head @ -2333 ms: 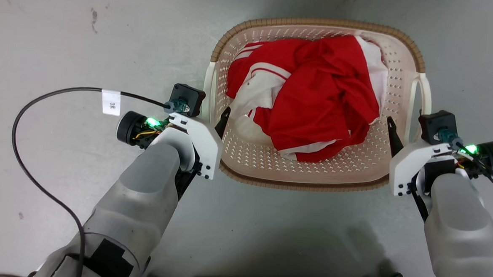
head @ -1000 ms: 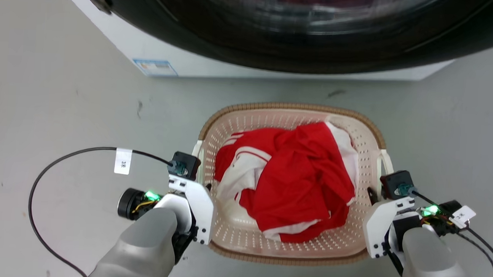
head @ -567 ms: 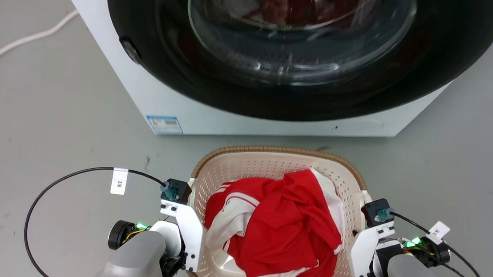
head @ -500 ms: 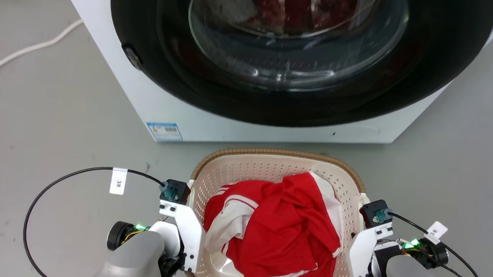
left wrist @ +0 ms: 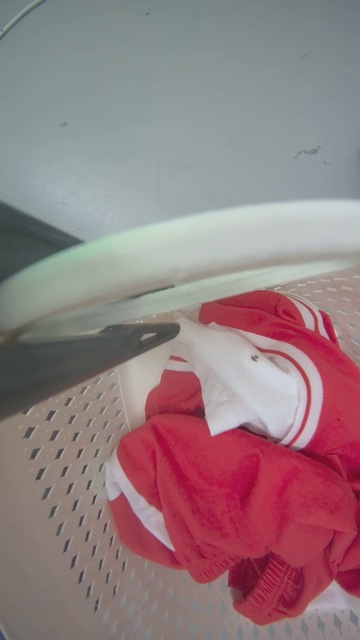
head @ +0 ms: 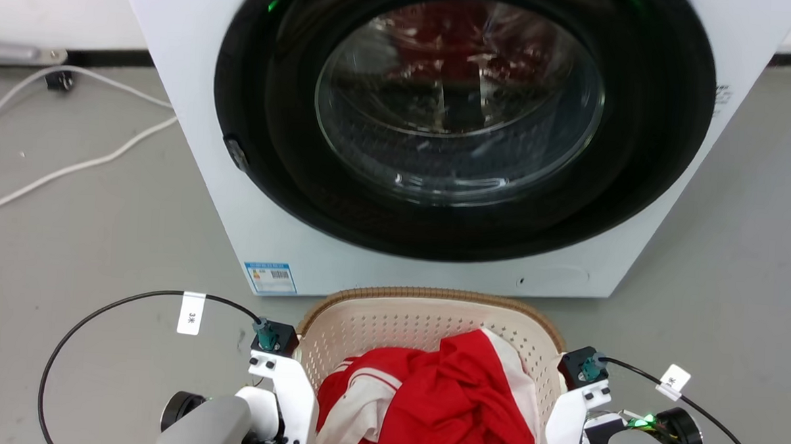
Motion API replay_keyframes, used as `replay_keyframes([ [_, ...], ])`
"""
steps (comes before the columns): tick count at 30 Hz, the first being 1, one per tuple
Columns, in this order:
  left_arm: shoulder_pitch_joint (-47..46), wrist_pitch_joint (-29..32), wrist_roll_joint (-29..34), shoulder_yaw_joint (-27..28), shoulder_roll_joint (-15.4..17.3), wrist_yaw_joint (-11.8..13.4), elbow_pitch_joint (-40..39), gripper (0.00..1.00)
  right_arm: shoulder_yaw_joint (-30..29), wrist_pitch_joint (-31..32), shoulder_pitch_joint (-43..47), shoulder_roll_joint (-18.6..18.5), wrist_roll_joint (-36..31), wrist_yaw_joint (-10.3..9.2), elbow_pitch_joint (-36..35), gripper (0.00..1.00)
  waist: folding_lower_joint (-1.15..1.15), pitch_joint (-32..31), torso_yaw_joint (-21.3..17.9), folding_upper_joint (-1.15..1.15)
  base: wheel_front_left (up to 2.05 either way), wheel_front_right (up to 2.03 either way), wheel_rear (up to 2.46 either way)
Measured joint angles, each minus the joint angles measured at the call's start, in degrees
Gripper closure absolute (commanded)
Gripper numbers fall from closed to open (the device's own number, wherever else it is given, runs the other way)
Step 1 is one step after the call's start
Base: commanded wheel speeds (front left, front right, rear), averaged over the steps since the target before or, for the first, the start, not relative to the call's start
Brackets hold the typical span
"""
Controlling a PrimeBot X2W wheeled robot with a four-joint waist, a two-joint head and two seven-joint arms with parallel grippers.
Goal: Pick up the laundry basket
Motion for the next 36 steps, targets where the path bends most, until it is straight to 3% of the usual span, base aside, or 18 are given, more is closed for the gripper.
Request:
replay_keyframes([
  [12, 0.47, 3.41, -3.5, -3.13, 1.03, 0.0, -0.08, 1.0, 7.7, 4.3, 0.31, -0.25, 7.89, -0.01, -0.81, 1.0, 0.01, -4.64, 0.09, 0.0, 0.0, 0.0, 0.0],
  [36, 0.16, 5.77, -8.33, -7.21, 1.4, 0.0, 0.09, 1.0, 19.33, 8.38, 0.04, -2.69, 19.87, -0.03, -2.9, 1.0, 0.01, -6.58, -0.08, 0.0, 0.0, 0.0, 0.0],
])
